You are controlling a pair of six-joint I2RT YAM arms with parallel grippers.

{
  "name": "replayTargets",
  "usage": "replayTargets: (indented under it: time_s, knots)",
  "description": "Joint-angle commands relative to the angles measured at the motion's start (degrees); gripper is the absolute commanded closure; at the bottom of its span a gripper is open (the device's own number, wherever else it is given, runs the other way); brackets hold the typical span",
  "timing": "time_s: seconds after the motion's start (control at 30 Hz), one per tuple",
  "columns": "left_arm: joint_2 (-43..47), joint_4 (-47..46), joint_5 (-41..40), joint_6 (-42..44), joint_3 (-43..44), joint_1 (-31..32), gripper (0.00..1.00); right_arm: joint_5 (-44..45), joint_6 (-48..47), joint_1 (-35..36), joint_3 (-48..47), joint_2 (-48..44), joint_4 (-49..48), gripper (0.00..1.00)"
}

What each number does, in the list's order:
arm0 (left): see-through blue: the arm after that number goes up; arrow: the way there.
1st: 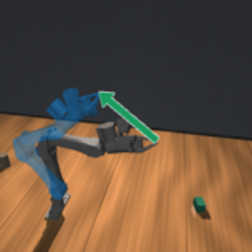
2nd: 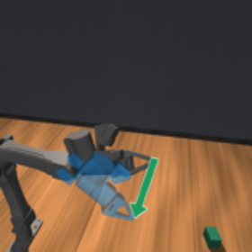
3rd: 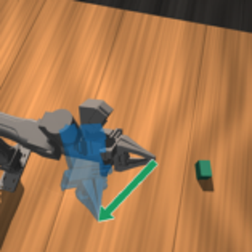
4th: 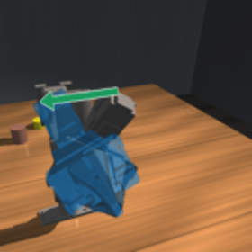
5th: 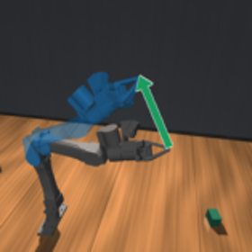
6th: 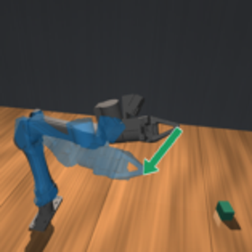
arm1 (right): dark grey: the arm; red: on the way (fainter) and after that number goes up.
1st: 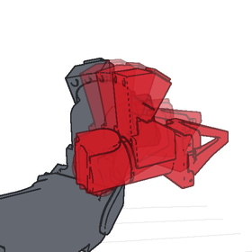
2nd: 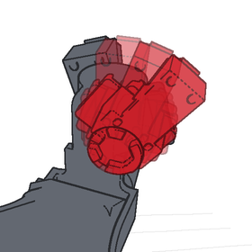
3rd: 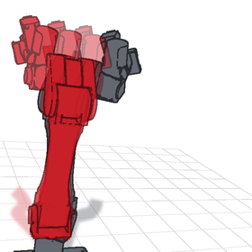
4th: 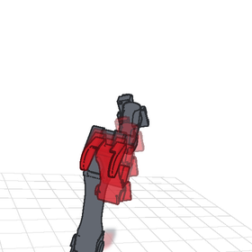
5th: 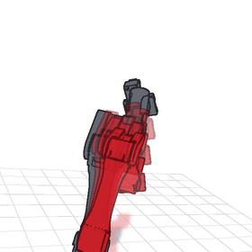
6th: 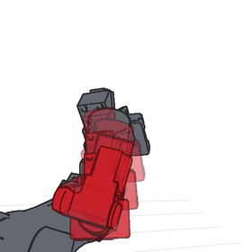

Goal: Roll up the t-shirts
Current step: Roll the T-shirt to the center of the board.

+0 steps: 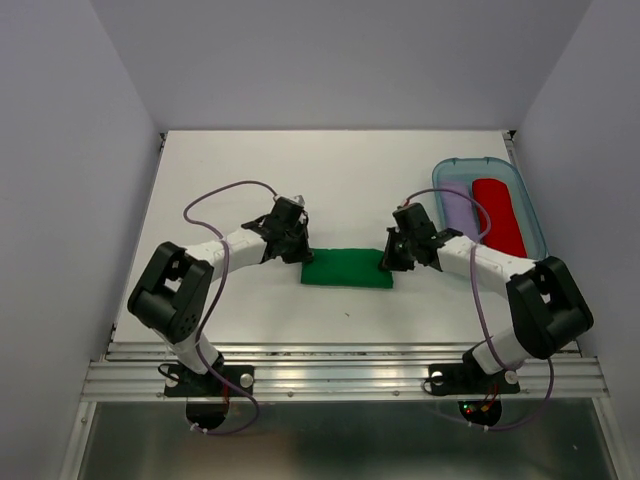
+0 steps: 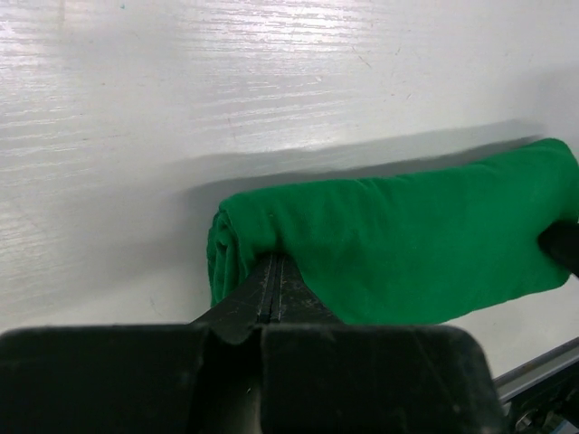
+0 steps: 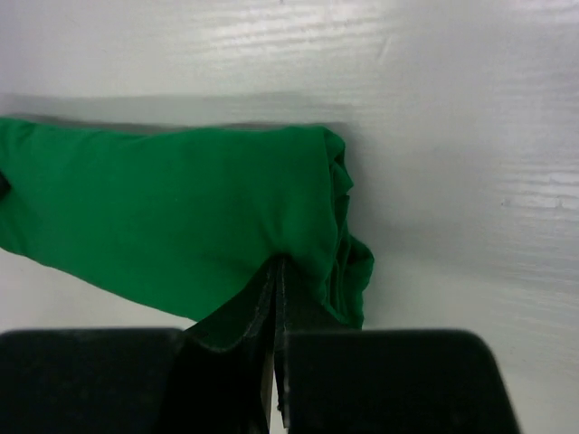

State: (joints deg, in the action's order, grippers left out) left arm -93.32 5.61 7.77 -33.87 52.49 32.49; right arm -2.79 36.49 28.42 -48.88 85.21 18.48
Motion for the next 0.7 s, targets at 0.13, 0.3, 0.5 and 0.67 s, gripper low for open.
replayTargets:
  time_s: [0.13, 0.3, 0.5, 0.67]
  knots:
    - [0.67, -0.69, 1.46, -0.5, -4.32, 0.03, 1.0, -0.11, 2.27, 3.82, 6.34, 1.46, -2.66, 0.98]
    - [8.32, 0.63, 3.3, -1.9, -9.41, 0.47, 1.0, 1.29, 3.5, 4.97, 9.06, -1.79, 0.06, 0.98]
    - [16.49, 2.92, 5.41, -3.57, -14.87, 1.26, 1.0, 1.64, 4.55, 4.97, 11.53, -7.86, 4.62, 0.98]
    - [18.0, 9.67, 1.03, -1.56, -9.53, 1.35, 0.99, 9.16, 1.58, 4.97, 6.2, -12.78, 7.53, 0.78]
